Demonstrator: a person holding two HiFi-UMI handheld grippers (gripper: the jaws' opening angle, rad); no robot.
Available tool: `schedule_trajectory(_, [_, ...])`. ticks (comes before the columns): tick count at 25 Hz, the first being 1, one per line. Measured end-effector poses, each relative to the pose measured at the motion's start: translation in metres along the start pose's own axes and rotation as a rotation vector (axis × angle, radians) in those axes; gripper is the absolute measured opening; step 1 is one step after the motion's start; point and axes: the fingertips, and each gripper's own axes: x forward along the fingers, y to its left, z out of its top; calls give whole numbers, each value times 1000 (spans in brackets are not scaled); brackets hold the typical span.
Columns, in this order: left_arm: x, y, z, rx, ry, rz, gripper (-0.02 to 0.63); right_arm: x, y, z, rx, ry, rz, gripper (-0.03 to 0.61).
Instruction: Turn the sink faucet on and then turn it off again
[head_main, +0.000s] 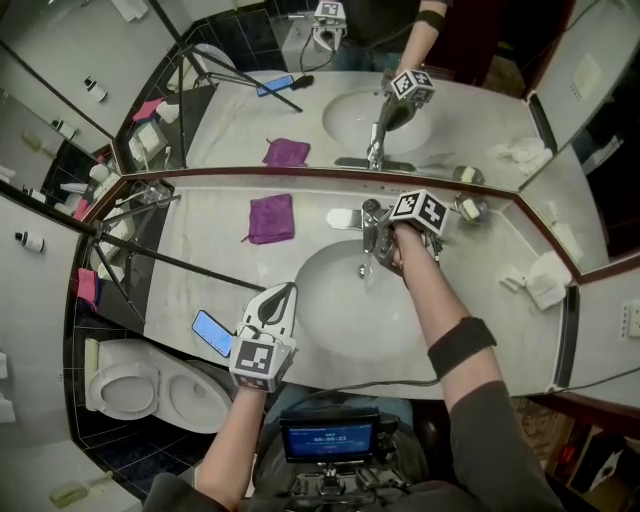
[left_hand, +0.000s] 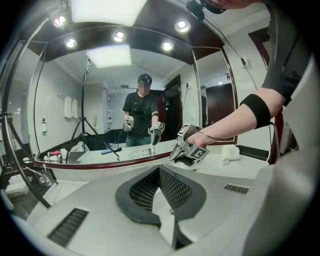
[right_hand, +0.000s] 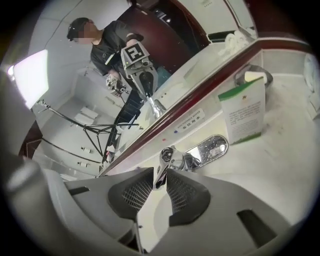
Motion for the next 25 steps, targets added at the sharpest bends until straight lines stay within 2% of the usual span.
schedule_trajectory(4, [-9, -1, 2, -9, -9, -15, 0, -26, 1, 5, -175, -41, -4, 89])
schedule_trajectory(5, [-10, -1, 1, -11, -10, -21, 0, -34, 4, 7, -209, -61, 7, 59])
schedule_trajectory(11, [-17, 1, -14, 34, 5, -85, 0, -98, 14, 25, -400, -213, 36, 14])
schedule_trajectory(17, [-22, 6, -7, 2, -15, -117, 0, -176, 16, 38, -548, -367, 26, 12])
schedule_trajectory(22, [-24, 13, -8, -8, -12, -123, 0, -222, 9, 34, -744, -429, -29, 14])
schedule_trajectory(25, [-23, 17, -17, 19, -1, -150, 0, -249, 2, 35, -752, -464, -32, 14])
